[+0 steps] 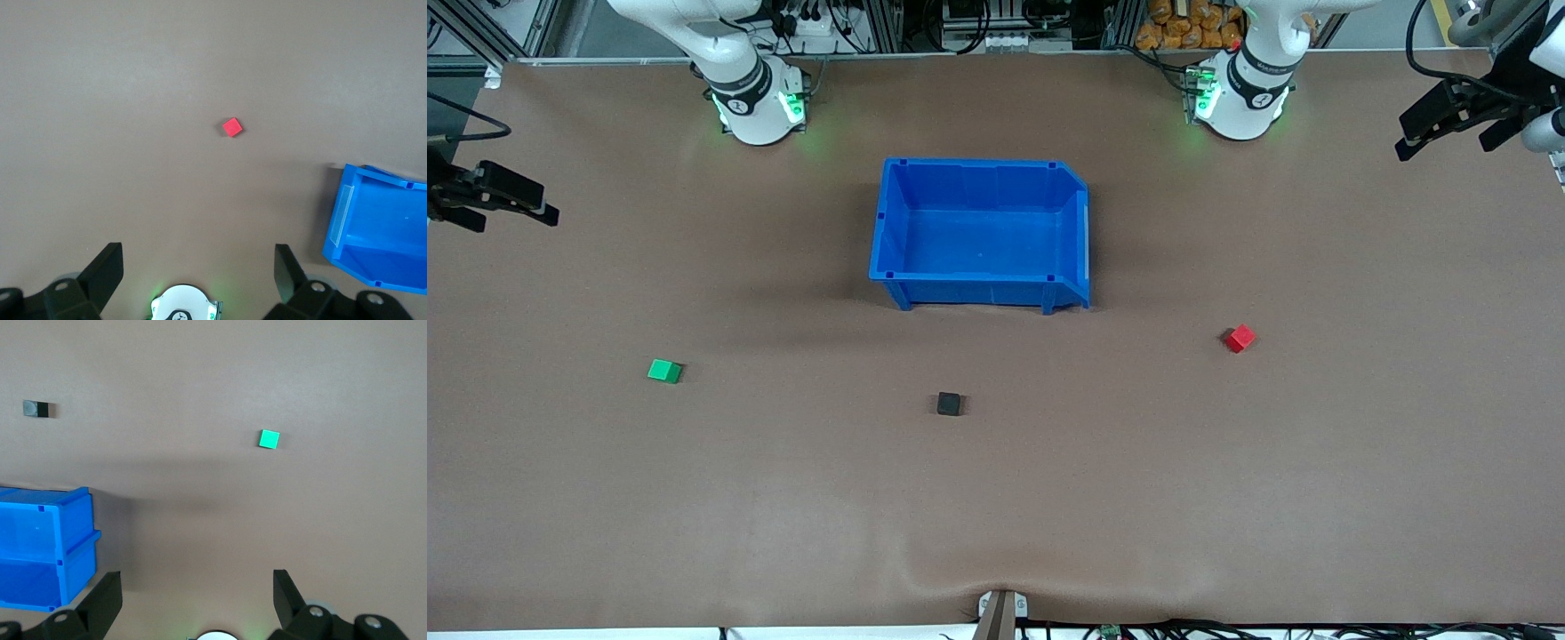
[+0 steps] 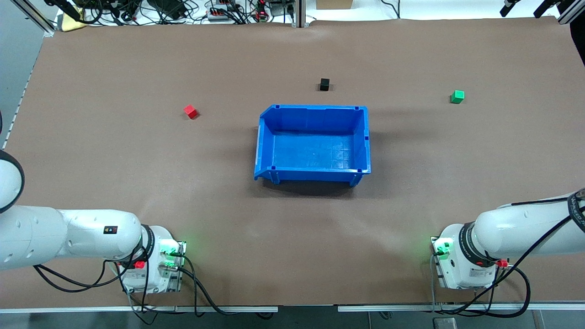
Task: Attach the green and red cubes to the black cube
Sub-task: 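Reach the right gripper toward the green cube while the left gripper reaches the red cube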
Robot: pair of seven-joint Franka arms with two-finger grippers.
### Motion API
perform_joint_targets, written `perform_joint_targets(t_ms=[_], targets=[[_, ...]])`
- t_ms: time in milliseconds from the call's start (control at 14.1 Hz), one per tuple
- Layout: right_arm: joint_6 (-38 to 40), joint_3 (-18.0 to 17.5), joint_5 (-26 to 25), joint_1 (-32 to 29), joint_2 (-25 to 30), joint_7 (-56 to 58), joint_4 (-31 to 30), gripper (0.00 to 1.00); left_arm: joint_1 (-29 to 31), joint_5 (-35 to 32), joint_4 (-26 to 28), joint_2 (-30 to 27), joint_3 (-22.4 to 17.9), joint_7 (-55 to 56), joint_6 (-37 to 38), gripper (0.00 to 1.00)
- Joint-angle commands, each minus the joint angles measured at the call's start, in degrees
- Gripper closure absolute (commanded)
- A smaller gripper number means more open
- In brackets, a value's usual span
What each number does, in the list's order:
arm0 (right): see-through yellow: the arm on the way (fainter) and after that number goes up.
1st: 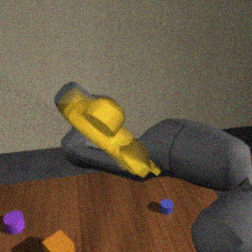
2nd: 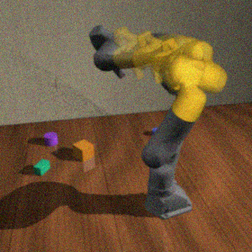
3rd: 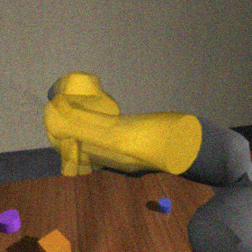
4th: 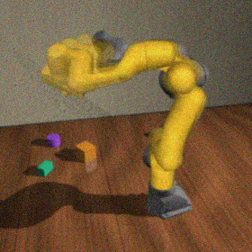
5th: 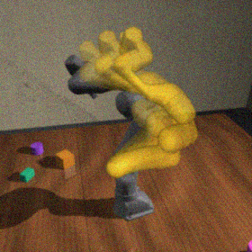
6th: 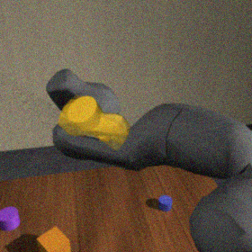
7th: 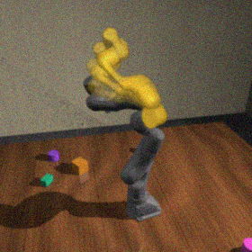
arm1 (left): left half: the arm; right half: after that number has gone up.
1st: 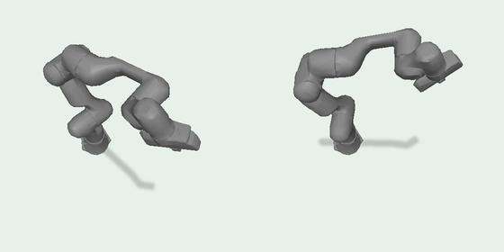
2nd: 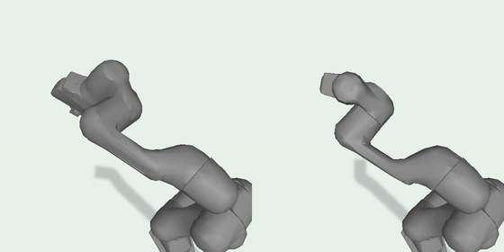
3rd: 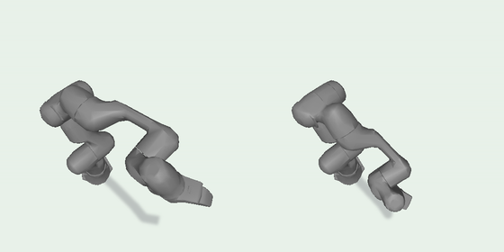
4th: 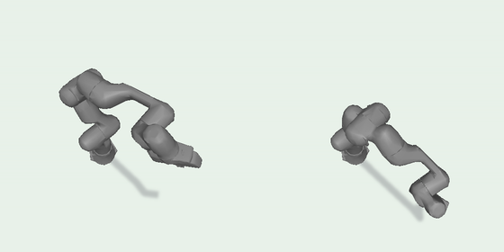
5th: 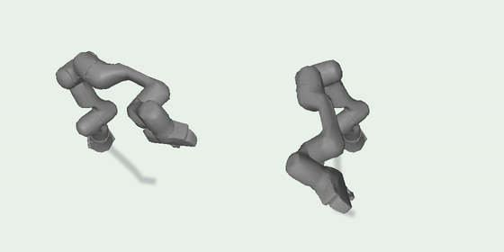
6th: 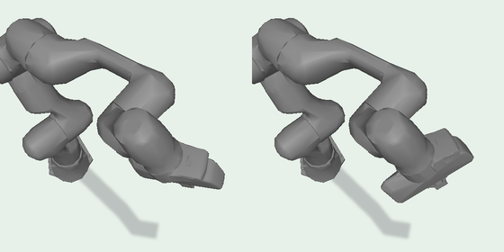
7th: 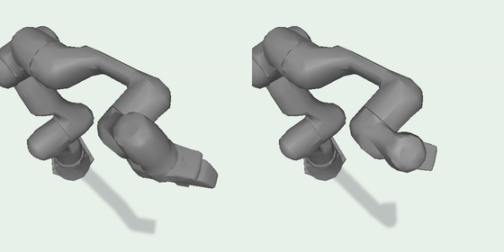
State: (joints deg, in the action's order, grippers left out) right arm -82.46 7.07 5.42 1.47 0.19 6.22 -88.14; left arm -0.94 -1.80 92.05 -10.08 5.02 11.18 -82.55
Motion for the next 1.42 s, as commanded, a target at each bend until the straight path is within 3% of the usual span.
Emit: perform_joint_targets(t_ms=[0, 495, 778, 991, 1344], targets=[[0.7, -0.2, -1.1, 0.3, 0.4, -1.0, 0.5, 0.00, -0.6, -0.9, -0.8, 0.3, -0.3, -1.3, 0.8, 0.00], [-0.3, -0.3, -6.7, 1.0, 0.0, -1.4, 0.8, 0.00, -0.5, -0.3, -1.7, 1.3, -0.1, -1.2, 0.8, 0.00], [-2.6, -0.2, -3.9, 1.0, -2.6, -1.4, 1.3, 0.00, -0.4, -0.1, -1.0, 1.1, -0.4, -1.4, 3.3, 0.00], [-4.1, -0.2, -3.1, 0.0, -10.2, -1.7, 1.7, 0.00, -0.4, -0.1, -0.6, 1.1, -0.4, -1.4, 3.2, 0.00], [-6.7, -0.1, 3.3, -2.0, -17.1, -1.4, 1.2, 0.00, -0.6, -0.3, 0.9, 1.6, -0.2, -1.4, 2.4, 0.00]])
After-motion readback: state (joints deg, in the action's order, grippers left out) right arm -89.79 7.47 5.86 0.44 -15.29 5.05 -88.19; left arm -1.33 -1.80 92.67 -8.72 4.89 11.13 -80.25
